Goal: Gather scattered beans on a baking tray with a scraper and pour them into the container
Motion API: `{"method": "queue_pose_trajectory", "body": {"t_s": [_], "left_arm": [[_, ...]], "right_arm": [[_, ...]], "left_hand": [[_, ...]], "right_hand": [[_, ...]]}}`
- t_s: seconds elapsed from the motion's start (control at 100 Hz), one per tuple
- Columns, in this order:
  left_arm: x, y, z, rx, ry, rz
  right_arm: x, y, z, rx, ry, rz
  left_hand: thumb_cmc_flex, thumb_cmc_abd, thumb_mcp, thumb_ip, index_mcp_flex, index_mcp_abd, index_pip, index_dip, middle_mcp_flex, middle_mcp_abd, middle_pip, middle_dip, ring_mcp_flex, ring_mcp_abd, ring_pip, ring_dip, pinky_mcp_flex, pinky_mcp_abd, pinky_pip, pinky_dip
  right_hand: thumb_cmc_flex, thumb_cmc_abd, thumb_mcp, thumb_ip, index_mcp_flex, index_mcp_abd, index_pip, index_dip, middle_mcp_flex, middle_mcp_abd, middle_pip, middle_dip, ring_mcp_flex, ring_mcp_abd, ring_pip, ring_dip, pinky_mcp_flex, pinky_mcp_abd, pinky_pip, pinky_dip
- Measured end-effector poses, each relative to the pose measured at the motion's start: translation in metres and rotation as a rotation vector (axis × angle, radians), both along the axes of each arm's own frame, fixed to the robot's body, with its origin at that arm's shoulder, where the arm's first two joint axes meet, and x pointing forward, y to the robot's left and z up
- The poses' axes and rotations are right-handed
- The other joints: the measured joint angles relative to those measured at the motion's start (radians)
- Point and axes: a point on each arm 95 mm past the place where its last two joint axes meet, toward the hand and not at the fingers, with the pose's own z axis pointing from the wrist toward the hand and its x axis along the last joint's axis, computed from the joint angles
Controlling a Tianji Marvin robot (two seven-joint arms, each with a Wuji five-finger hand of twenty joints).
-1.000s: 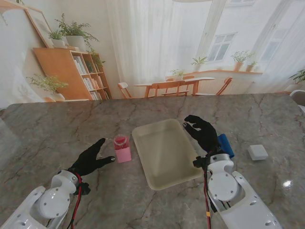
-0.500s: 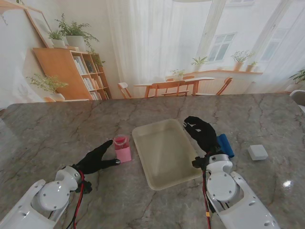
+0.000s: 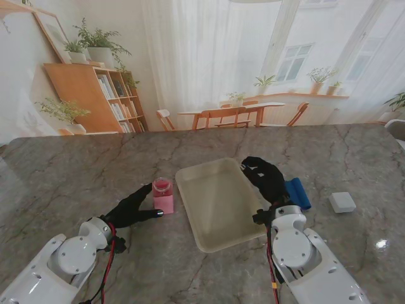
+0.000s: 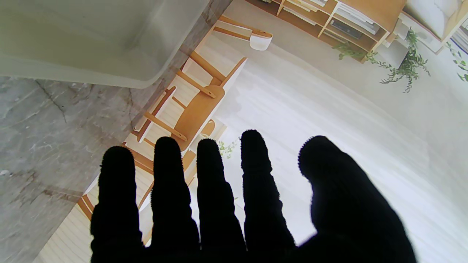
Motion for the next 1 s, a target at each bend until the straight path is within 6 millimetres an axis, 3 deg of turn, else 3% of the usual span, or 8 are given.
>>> {"method": "queue_pose_trajectory", "body": {"t_s": [0.16,0.62,1.0], "left_arm": [[0.004,0.001,-0.002,0.020,-0.006,-0.002],[0.016,0.011,-0.004,0.057,-0.017,-0.003],[0.028,0.010,-0.006,0.032,-0.036,-0.041]], "right_arm": [[0.000,0.001,-0.001,0.006,0.008,0.000],[0.000,0.004,-0.004,0.005,0.023,0.007],[-0.001,0.005,-0.005,0.006,0.033,0.009]], "left_hand": [[0.017,0.000,0.000,0.000,0.000,0.000,-0.012,-0.073,-0.002,0.000,-0.009,-0.001,0.000,-0.001,0.000,0.000,-0.003,-0.009,0.020,-0.021],[0.019,-0.001,0.000,0.000,0.000,0.019,-0.012,-0.075,-0.009,0.012,-0.020,-0.048,-0.015,-0.001,0.002,0.001,-0.015,-0.009,0.023,-0.047],[0.027,-0.002,0.000,0.000,0.000,0.001,-0.012,-0.086,-0.009,0.012,-0.020,-0.040,-0.011,-0.001,0.015,0.017,-0.015,-0.010,0.068,-0.048]], "right_hand": [[0.000,0.000,0.000,0.000,0.000,0.000,0.008,0.000,0.012,0.000,0.003,0.000,0.000,0.000,0.002,0.000,0.000,0.000,0.002,0.000],[0.002,0.012,0.000,0.000,0.000,0.000,0.020,0.000,0.012,0.000,0.012,0.000,0.001,0.000,0.020,0.004,0.000,0.001,0.012,0.000],[0.010,0.012,0.000,0.000,0.000,0.000,0.033,0.000,0.024,0.000,0.013,0.000,0.002,-0.001,0.025,0.004,0.009,0.002,0.015,0.000]]}}
